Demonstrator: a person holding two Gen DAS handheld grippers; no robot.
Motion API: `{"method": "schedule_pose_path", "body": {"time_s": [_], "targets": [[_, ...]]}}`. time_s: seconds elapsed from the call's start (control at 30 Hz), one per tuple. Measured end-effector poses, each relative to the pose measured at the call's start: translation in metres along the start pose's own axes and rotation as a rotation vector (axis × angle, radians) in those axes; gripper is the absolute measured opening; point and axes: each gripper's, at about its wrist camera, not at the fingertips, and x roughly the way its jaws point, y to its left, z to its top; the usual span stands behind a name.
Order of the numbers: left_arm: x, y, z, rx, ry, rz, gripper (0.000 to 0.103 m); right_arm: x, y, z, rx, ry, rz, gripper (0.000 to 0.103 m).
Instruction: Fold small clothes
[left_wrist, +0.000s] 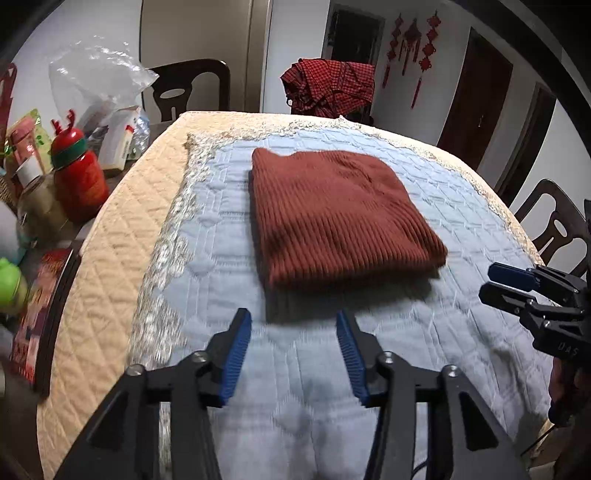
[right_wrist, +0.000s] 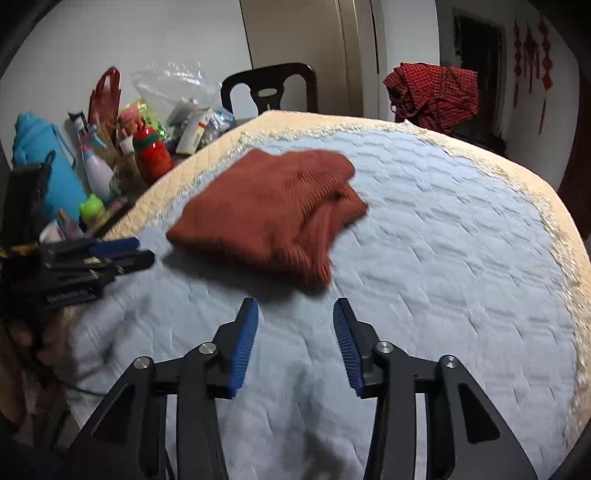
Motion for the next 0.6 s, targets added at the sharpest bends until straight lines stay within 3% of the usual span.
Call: {"method": "schedule_pose_path", "body": {"time_s": [0.27, 0.4, 0.6], "targets": [[0.021, -0.001, -0.02, 0.016, 0.055, 0.047, 0.056, 0.017, -0.012, -0.027, 0.007, 0.069, -0.107, 0.044], [0.025, -0.006, -0.015, 0.032, 0.046, 0.055, 0.062, 0.021, -0.016, -0.025, 0.004, 0.074, -0.133, 0.045], [0.032, -0.014, -0.013, 0.067, 0.055, 0.064, 0.075, 0.028, -0.017, -0.024, -0.003, 0.076, -0.143, 0.054]]}}
